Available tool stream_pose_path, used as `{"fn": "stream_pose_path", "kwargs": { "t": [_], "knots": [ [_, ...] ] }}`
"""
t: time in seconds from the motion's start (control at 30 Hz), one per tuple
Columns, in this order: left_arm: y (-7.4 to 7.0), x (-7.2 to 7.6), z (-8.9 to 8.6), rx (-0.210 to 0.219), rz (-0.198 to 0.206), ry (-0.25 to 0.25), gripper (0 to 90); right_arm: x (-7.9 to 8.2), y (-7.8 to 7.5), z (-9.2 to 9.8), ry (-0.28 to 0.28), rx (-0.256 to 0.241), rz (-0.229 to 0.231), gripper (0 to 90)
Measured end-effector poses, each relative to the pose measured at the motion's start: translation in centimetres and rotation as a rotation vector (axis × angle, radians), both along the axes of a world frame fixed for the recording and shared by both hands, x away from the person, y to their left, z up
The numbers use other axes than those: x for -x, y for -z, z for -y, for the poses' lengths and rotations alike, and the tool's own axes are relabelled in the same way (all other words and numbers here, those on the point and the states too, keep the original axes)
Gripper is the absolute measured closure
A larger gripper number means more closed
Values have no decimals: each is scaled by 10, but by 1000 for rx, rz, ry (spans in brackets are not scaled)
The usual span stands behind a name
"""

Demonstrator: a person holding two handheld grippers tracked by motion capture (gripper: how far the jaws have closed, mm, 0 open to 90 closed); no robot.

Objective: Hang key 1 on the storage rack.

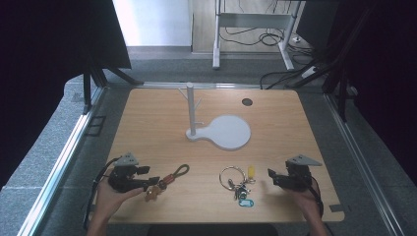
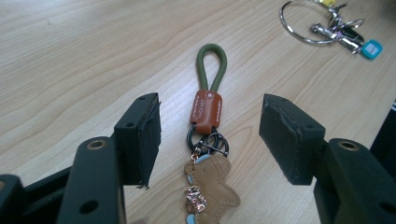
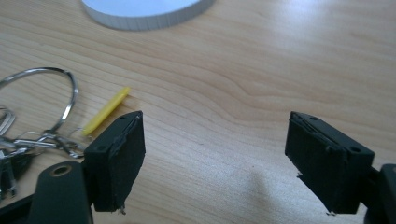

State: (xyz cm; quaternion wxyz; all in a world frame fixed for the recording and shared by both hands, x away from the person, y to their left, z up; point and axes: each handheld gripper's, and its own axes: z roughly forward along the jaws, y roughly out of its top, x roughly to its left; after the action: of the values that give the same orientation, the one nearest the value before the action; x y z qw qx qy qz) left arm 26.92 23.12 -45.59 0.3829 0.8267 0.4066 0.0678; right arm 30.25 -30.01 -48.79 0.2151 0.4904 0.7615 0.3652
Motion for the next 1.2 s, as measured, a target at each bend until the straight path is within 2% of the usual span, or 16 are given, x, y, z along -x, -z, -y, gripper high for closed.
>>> {"fn": "stream_pose_path", "kwargs": {
  "t": [0.1,0.17,0.37,0.47,0.57,0.7,0.87,1.0,1.13,1.17,1.2],
  "knots": [
    [0,2,1,-12,-2,2,394,1,-4,6,-23,-17,-9,250],
    [-2,3,-1,-11,3,2,394,2,-7,10,-24,-44,-14,265],
    [-6,7,0,-24,10,9,395,4,-9,17,-7,-72,-21,278],
    [-9,9,4,-29,14,12,398,5,-8,17,1,-51,-17,280],
    [-11,9,9,-25,11,11,398,7,-8,14,-16,-23,-12,289],
    [-13,6,12,-22,7,-4,398,6,-7,13,-33,-25,-15,291],
    [-19,3,17,-32,-3,-11,390,6,-3,15,-59,-55,-17,293],
    [-26,2,22,-71,-15,3,378,7,-4,16,-67,-69,-23,295],
    [-34,2,26,-102,-38,25,376,8,-6,13,-68,-54,-14,295],
    [-38,1,28,-126,-44,29,376,9,-6,13,-69,-51,-10,295],
    [-38,1,28,-126,-44,29,376,9,-6,13,-69,-51,-10,295]
  ]
}}
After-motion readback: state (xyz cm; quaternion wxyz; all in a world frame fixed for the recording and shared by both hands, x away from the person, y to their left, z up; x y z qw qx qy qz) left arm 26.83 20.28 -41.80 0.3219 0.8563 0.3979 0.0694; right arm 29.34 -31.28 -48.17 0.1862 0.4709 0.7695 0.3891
